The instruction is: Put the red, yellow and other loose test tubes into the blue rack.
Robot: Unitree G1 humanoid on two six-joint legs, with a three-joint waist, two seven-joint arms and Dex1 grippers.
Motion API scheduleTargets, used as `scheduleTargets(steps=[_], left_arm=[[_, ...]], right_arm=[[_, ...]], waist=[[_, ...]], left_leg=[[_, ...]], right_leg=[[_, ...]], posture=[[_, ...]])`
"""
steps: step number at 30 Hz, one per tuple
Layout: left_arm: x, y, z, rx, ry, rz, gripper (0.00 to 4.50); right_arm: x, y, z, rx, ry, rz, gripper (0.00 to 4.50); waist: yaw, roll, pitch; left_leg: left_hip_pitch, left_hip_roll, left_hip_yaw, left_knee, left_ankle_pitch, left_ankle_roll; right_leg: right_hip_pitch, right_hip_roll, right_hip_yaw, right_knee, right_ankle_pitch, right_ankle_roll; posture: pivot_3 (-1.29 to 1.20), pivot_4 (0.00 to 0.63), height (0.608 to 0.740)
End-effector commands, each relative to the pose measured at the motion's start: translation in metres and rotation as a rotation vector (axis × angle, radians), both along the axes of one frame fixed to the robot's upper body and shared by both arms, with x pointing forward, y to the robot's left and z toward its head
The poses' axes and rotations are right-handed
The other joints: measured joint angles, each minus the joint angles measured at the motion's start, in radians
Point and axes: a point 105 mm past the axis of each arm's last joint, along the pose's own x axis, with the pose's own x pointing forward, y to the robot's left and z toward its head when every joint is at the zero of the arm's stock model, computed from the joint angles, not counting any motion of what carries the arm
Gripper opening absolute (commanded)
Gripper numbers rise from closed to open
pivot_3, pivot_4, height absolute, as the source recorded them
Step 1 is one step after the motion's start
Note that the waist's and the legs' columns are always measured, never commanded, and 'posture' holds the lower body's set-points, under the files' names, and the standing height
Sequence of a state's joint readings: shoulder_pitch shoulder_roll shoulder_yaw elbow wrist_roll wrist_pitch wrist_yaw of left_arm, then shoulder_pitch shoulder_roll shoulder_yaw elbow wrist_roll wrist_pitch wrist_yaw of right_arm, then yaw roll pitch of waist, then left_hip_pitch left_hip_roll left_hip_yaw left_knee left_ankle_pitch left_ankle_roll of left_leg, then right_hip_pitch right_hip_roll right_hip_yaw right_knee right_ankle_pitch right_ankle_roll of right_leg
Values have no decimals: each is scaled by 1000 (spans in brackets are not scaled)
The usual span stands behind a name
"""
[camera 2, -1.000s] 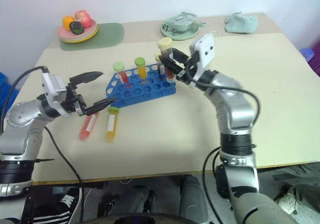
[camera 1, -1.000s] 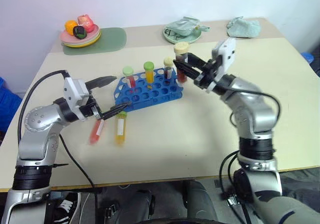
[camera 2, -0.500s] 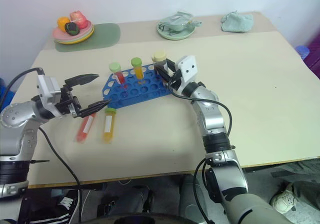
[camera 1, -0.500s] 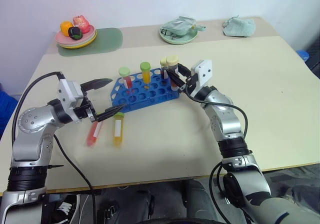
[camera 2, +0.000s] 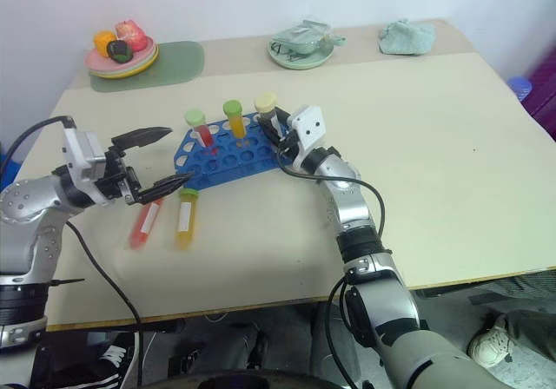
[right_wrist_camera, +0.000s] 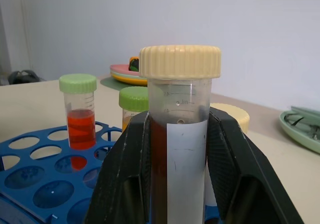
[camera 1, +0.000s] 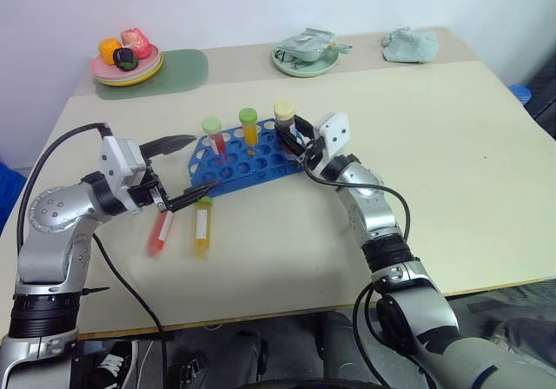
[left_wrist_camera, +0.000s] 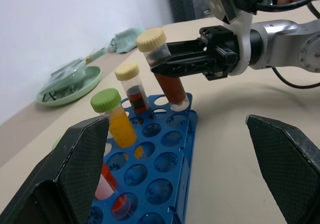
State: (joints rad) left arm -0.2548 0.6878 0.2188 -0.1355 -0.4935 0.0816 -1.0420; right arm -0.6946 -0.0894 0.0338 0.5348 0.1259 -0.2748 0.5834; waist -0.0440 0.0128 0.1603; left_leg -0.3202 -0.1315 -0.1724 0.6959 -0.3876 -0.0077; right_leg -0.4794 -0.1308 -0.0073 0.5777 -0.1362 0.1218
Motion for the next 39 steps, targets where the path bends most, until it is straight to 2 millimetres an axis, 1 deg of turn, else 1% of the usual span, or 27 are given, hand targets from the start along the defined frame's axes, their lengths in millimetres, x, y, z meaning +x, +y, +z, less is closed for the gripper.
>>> scheduleTargets(steps=[1,4,8,15,17,22,25,27,30,36,37,39], left_arm=[[-6,2,16,0,-53,-3,4500],[-6,0,18,0,-53,-7,4500],[-6,-4,21,2,-55,-11,4500],[-5,-5,24,2,-56,-7,4500],[-5,-5,25,0,-57,-6,4500],[-6,-4,24,1,-55,-2,4500],[-8,-5,23,2,-57,-4,4500],[-8,-4,23,0,-56,-2,4500],[-8,-4,22,2,-54,-1,4500],[-7,-3,22,3,-55,1,4500],[-7,-3,22,3,-55,1,4500],[-7,-4,22,2,-55,1,4500]], right_arm=[[3,-4,11,2,-42,-17,1197],[5,-9,9,-3,-36,-30,1197],[8,-9,7,-8,-33,-34,1197],[6,2,9,15,-31,-14,1197],[2,8,9,19,-36,6,1197],[-2,13,8,48,-17,26,1197],[-2,12,4,40,-14,21,1197],[-1,10,5,37,-15,16,1197],[3,7,7,72,11,10,1197],[5,2,3,100,55,4,1197],[6,1,3,100,55,4,1968],[5,0,5,108,56,16,2709]], waist=[[0,0,0],[0,0,0],[0,0,0],[-1,0,0],[-1,0,0],[-2,0,0],[-2,0,0],[-2,0,0],[-2,0,0],[-1,0,0],[-1,0,0],[-2,0,0]], left_leg=[[0,0,0,0,0,0],[0,0,0,0,0,0],[0,1,0,0,0,0],[0,1,0,0,0,0],[0,2,1,0,0,-1],[0,2,1,0,-1,-1],[0,2,1,0,-1,-1],[0,3,1,0,-1,-2],[0,3,2,0,-1,-2],[0,4,2,0,-2,-2],[0,4,2,0,-2,-2],[0,4,2,0,-2,-2]], right_leg=[[0,0,0,0,0,0],[0,0,0,0,0,0],[0,1,1,0,0,0],[0,2,1,0,0,0],[0,2,1,0,0,-1],[0,3,2,0,0,-1],[-1,3,2,0,0,-1],[-1,4,2,0,0,-1],[-1,4,2,0,1,-1],[-1,5,3,0,1,-1],[-1,5,3,0,1,-1],[-1,5,3,0,1,-1]], posture=[[0,150,740],[0,150,740],[0,150,740],[0,150,740],[0,150,740],[0,150,740],[0,150,740],[0,150,740],[0,150,740],[0,150,740],[0,150,740],[0,150,740]])
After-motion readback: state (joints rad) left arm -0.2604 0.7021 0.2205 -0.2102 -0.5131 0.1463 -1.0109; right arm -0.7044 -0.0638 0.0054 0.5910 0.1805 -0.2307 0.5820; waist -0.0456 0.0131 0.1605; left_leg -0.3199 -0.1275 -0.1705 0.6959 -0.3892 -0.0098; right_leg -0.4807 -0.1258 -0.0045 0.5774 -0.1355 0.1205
